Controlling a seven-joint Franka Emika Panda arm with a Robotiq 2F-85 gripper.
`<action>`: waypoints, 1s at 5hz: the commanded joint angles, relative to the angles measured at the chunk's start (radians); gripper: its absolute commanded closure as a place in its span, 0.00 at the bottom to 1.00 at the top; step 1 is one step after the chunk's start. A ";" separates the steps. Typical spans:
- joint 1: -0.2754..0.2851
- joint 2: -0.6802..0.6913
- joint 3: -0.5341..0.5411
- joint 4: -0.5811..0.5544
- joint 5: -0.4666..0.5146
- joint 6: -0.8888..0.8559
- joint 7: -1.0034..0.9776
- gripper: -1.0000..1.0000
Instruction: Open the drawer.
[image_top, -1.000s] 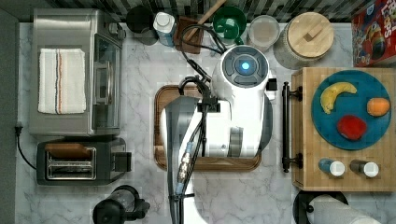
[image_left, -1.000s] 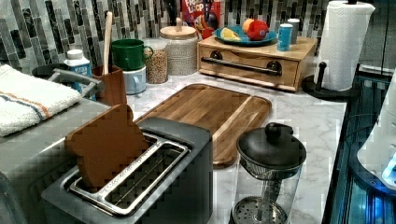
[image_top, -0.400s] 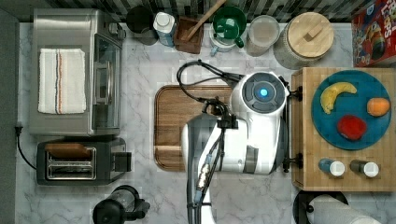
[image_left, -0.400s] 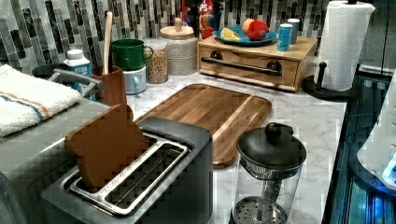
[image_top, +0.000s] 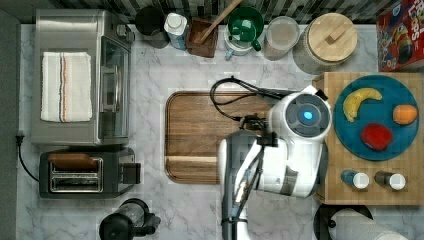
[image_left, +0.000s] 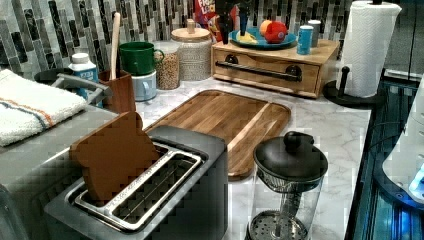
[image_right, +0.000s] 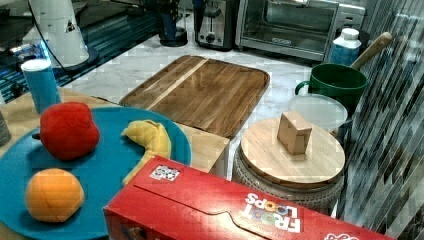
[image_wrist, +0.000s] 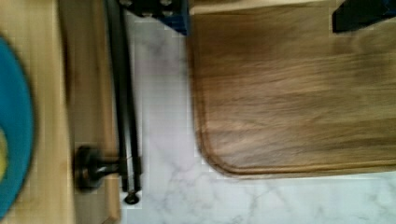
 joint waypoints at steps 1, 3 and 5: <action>-0.058 -0.001 -0.031 -0.084 -0.017 0.150 -0.168 0.00; -0.077 0.039 -0.037 -0.136 -0.033 0.286 -0.193 0.00; -0.103 0.079 -0.038 -0.190 -0.033 0.422 -0.212 0.00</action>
